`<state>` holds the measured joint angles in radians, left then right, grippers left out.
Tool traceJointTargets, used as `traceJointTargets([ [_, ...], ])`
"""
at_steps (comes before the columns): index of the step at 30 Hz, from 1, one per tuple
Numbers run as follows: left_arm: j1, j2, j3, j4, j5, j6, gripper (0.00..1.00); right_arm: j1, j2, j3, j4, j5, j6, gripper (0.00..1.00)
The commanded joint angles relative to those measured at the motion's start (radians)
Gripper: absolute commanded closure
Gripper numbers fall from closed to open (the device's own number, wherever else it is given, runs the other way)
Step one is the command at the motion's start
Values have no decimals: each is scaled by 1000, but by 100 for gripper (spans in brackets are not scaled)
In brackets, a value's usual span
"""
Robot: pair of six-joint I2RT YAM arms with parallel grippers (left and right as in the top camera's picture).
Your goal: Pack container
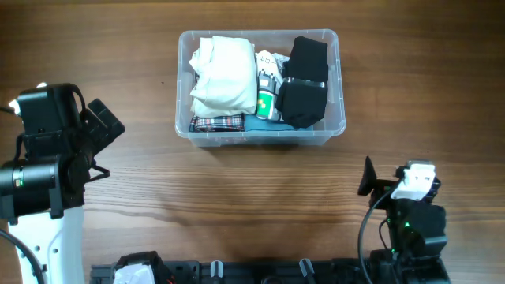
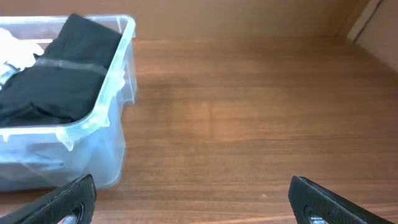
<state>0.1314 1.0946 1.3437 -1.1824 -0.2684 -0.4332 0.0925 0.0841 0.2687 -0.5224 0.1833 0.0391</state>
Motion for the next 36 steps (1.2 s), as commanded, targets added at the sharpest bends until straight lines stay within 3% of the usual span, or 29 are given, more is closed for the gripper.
traceJointTargets([
  [1,5,-2,-1,3,-10,-20,0,-5,-74,-75,14,-29,-6,0],
  [6,5,-2,-1,3,-10,-20,0,-5,-80,-119,39,-47,95,0],
  [26,2,-12,-2,7,-10,-20,0,-5,-80,-119,39,-50,95,0],
  [30,-31,-139,-53,8,-10,-20,0,-5,-80,-119,39,-50,94,0],
  [36,-56,-443,-290,51,-21,-17,0,-5,-80,-119,39,-50,94,0],
])
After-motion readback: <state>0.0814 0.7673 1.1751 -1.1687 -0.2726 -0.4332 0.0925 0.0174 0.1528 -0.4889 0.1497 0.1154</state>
